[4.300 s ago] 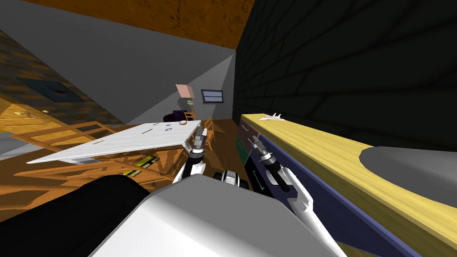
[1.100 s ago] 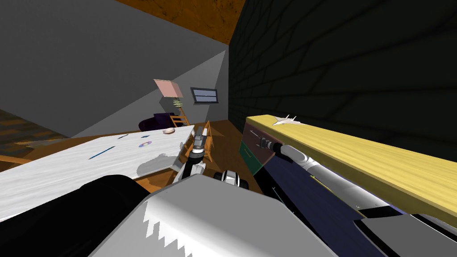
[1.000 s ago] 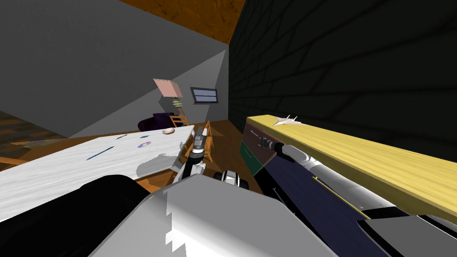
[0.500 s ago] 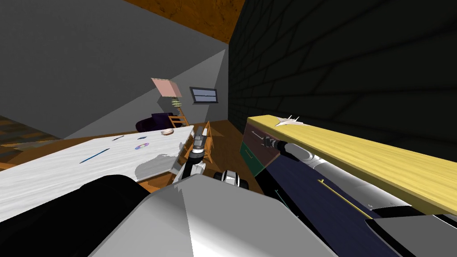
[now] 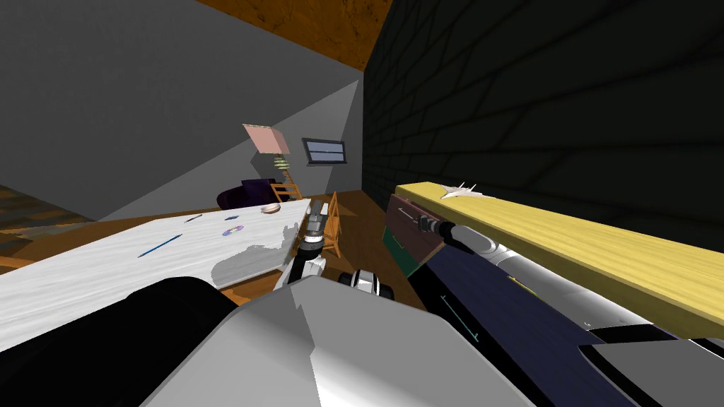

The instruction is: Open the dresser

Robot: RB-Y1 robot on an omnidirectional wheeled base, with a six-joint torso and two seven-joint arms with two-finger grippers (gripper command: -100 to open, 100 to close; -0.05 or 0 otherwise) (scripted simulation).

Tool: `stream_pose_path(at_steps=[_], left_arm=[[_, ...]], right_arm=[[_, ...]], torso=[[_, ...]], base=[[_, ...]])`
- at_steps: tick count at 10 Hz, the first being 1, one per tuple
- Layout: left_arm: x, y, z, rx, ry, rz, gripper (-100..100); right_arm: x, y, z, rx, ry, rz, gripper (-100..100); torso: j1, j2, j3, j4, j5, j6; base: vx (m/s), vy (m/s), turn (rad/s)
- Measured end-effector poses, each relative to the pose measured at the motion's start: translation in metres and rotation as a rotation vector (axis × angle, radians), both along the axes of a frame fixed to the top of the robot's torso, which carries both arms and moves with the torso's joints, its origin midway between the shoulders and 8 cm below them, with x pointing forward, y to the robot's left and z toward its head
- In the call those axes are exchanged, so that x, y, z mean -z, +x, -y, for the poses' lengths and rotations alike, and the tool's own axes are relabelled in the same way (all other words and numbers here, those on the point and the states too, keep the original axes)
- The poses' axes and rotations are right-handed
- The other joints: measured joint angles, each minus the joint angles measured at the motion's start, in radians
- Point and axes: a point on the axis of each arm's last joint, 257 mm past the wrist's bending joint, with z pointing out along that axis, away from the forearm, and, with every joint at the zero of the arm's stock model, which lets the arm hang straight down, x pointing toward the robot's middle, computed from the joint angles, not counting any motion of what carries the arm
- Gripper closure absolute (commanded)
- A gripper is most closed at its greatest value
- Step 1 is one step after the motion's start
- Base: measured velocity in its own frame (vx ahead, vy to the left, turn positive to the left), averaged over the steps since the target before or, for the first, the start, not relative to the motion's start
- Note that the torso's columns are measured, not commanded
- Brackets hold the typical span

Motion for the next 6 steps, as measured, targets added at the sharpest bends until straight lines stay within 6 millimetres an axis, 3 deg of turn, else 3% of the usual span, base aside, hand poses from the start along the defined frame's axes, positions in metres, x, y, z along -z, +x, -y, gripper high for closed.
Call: stream_pose_path(at_steps=[2,6], left_arm=[[0.0000,0.0000,-0.0001,0.000,0.000,0.000,0],[0.0000,0.0000,0.0000,0.000,0.000,0.000,0]], right_arm=[[0.0027,-0.0021,-0.0026,-0.005,0.002,-0.009,100],[0.0015,-0.0035,-0.0051,-0.013,0.000,-0.007,100]], torso=[[-0.006,-0.003,-0.002,0.002,0.000,0.000],[0.002,-0.003,-0.002,-0.001,0.000,-0.003]], base=[[-0.045,0.104,-0.019],[-0.075,0.165,-0.036]])
